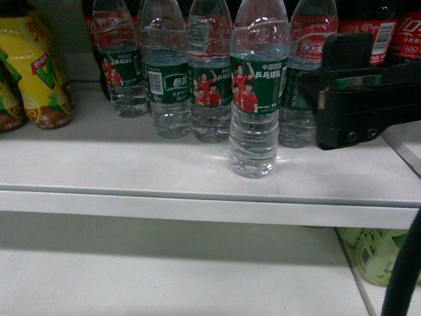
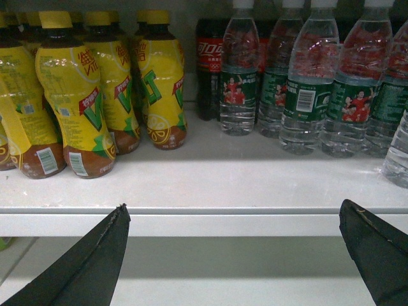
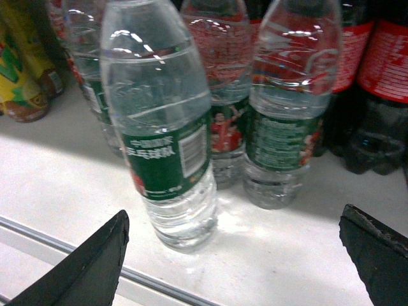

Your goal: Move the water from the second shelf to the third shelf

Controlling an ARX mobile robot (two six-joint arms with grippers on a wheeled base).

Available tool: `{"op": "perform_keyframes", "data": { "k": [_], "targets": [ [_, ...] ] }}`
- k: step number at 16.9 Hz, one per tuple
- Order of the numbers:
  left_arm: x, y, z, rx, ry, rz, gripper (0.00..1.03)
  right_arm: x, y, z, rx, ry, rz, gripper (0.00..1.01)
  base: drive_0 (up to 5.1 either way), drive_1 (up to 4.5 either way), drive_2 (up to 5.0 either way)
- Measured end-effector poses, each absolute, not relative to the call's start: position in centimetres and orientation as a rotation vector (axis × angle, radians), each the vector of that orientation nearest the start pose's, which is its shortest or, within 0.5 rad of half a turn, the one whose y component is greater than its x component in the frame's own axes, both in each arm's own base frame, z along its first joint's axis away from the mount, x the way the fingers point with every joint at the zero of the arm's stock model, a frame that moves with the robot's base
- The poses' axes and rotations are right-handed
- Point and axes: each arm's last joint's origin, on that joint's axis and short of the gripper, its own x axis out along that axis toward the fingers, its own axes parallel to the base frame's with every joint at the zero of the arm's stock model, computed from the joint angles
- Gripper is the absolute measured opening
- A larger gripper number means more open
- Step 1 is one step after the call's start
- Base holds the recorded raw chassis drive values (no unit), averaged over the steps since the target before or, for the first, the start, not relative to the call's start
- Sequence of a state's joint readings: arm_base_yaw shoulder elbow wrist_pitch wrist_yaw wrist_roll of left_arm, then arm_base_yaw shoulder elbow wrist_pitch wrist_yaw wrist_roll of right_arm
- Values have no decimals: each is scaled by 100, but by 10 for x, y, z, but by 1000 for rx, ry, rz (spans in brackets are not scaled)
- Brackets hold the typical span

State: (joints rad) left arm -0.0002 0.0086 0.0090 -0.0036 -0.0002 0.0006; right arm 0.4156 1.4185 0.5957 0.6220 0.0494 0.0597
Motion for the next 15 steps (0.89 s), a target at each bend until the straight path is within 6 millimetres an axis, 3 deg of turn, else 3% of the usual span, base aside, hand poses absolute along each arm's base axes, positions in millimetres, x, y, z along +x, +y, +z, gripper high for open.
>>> {"op": "perform_keyframes", "data": {
  "k": [3,15],
  "targets": [
    [98,0,166,1,3,0,98,286,147,207,18,305,486,98,0,0,0],
    [98,0,166,1,3,0,98,330,173,206,68,414,414,98,0,0,0]
  ]
}}
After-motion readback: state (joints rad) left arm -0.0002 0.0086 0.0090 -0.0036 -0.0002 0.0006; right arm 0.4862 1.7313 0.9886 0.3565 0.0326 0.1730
